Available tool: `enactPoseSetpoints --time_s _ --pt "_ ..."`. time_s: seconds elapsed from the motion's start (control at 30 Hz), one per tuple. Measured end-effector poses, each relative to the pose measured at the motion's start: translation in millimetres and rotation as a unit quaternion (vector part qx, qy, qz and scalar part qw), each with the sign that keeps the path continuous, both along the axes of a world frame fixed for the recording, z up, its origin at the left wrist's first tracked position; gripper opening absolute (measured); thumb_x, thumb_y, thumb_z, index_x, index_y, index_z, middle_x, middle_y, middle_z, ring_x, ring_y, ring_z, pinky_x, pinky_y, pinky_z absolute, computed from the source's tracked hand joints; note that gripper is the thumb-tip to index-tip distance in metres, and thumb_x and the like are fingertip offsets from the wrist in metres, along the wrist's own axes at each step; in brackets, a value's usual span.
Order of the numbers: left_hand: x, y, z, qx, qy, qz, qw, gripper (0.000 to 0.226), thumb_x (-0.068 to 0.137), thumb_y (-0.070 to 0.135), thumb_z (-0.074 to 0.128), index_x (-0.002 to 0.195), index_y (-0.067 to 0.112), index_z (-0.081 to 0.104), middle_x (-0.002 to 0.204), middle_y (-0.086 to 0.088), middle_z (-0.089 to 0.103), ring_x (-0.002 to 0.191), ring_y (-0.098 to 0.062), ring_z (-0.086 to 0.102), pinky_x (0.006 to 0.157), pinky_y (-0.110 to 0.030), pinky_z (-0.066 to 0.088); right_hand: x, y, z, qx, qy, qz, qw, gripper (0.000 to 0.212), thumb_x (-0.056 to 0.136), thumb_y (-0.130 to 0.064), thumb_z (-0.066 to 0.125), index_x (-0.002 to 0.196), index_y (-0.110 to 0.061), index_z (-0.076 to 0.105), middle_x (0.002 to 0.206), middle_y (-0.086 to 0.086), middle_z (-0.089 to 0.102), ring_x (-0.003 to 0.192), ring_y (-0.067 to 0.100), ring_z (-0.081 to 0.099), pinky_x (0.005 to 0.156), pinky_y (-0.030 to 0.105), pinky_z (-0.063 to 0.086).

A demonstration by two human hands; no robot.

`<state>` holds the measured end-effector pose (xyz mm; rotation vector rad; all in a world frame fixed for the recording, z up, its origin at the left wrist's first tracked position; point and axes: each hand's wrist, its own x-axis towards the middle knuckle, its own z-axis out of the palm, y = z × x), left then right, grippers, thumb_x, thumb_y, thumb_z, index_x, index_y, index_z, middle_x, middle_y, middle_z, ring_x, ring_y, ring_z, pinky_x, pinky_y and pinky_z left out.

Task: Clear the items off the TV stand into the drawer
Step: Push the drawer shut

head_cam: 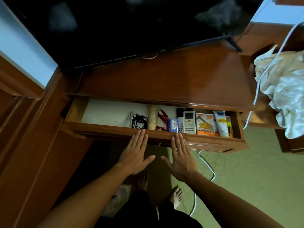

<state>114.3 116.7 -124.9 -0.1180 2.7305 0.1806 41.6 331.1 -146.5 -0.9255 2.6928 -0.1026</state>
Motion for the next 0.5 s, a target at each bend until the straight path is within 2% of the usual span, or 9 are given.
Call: enactPoseSetpoints --time_s 0.17,0.33,0.5 --pt "-21.9 -9.0 -3.1 -0.01 -0.002 -0.003 1.0 0.092 0.095 0.074 0.009 0.151 0.011 -0.027 0.155 -0.011 -0.04 0.142 -0.023 -0.039 0.112 -0.037 -0.025 -24.6 -6.1 -6.1 0.009 0.028 0.017 0.999 0.09 0.098 -0.07 0.01 0.156 -0.002 -0.001 0.164 0.019 -0.015 0.152 0.026 -0.02 0.122 0.044 -0.001" --pt "-56.2 -21.0 -2.8 -0.024 -0.009 -0.009 1.0 0.09 0.097 0.071 0.013 0.152 0.01 -0.024 0.156 -0.011 -0.038 0.145 -0.023 -0.034 0.117 -0.038 -0.02 -58.8 -16.1 -5.4 0.03 0.038 0.031 0.998 0.089 0.098 -0.07 0.005 0.154 -0.003 -0.011 0.162 0.019 -0.023 0.149 0.026 -0.029 0.125 0.044 -0.003" --pt "-90.4 -28.9 -1.5 -0.03 -0.031 -0.001 0.999 0.09 0.098 0.069 0.017 0.153 0.01 -0.024 0.154 -0.01 -0.04 0.145 -0.023 -0.033 0.12 -0.039 -0.016 -89.1 -29.6 -3.1 0.046 0.04 0.021 0.998 0.09 0.098 -0.07 0.005 0.154 -0.002 -0.013 0.162 0.019 -0.024 0.148 0.027 -0.029 0.124 0.042 -0.008"
